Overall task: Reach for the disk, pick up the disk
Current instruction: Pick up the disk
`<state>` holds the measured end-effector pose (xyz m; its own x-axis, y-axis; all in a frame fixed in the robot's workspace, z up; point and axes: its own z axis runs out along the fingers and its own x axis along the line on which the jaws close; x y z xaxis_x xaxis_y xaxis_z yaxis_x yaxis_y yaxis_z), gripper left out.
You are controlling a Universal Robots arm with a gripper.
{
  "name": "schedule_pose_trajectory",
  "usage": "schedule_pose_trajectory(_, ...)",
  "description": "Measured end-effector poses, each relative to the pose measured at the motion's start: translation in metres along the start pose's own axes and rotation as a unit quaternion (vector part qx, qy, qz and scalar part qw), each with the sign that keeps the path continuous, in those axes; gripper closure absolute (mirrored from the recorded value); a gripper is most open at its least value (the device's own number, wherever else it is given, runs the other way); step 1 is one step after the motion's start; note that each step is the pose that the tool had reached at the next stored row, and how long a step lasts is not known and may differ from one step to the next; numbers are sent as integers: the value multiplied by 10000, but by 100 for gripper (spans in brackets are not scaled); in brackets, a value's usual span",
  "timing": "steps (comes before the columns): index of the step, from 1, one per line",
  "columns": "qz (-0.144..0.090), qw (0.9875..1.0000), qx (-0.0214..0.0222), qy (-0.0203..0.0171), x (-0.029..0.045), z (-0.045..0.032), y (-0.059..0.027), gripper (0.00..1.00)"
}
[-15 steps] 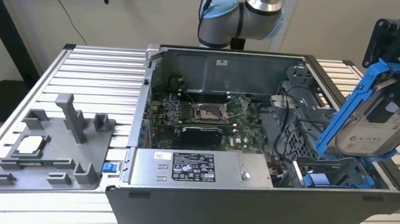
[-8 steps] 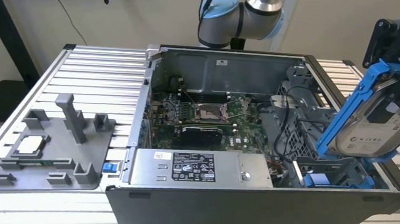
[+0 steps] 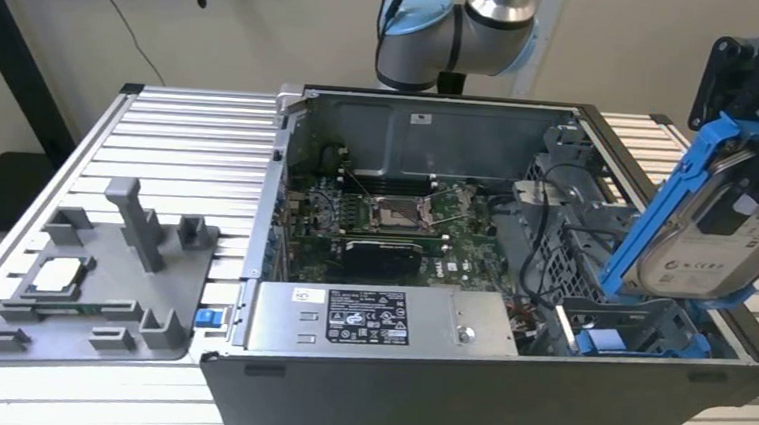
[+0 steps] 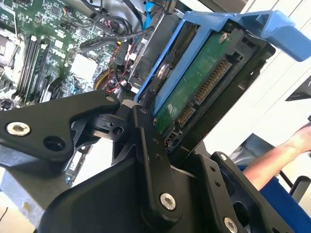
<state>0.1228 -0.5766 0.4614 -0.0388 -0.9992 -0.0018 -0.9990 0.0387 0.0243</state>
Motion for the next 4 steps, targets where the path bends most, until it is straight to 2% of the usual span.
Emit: schedule_pose_trajectory(4,0,10000,0,12,0,0,0,100)
